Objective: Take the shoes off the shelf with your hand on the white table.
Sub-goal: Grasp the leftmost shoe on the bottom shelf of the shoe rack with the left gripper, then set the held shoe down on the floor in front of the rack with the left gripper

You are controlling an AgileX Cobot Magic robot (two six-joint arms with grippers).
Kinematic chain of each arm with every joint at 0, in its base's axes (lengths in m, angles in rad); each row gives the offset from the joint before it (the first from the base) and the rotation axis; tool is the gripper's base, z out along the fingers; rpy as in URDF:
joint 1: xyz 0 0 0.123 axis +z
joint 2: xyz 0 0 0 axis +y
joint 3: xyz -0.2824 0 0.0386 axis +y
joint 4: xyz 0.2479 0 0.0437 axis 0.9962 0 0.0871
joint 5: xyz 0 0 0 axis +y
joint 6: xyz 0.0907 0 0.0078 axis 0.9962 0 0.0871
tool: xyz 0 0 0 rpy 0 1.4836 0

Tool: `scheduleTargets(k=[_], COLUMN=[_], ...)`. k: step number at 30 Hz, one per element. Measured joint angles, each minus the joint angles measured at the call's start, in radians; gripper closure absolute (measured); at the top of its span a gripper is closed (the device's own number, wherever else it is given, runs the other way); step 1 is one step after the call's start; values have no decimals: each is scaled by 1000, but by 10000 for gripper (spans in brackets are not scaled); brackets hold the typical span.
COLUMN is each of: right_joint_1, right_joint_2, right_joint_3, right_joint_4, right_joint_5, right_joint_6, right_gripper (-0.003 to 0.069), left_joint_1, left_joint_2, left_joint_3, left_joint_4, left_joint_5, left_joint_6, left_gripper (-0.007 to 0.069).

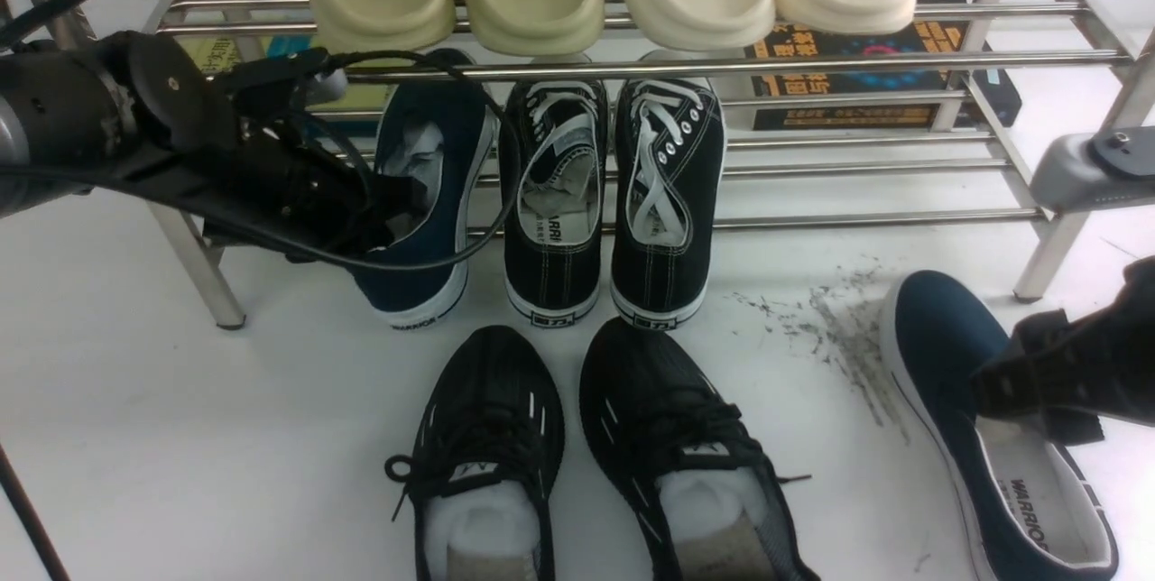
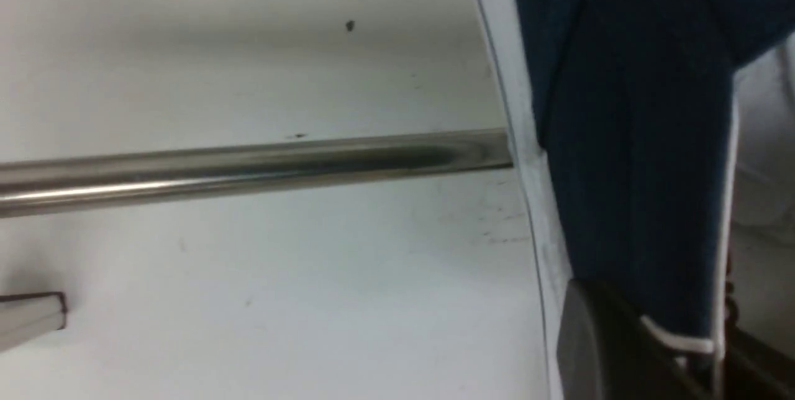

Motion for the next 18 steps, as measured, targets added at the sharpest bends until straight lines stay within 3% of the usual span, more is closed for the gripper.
scheduleTargets(k=[5, 14, 18], right_joint_1=[0, 0, 0], right_joint_2=[0, 0, 0], right_joint_3=[0, 0, 0], right_joint_4=[0, 0, -7], right_joint_5=[0, 0, 1], right_joint_6=[0, 0, 0], right_gripper=[142, 207, 271], left_joint_1=[-1, -10, -10], left_joint_2=[-81, -311, -391], left_joint_3=[0, 0, 0], left_joint_4=[53, 285, 330], left_joint_5=[94, 408, 533], left_joint_6=[-78, -414, -510], left_gripper=[583, 589, 589])
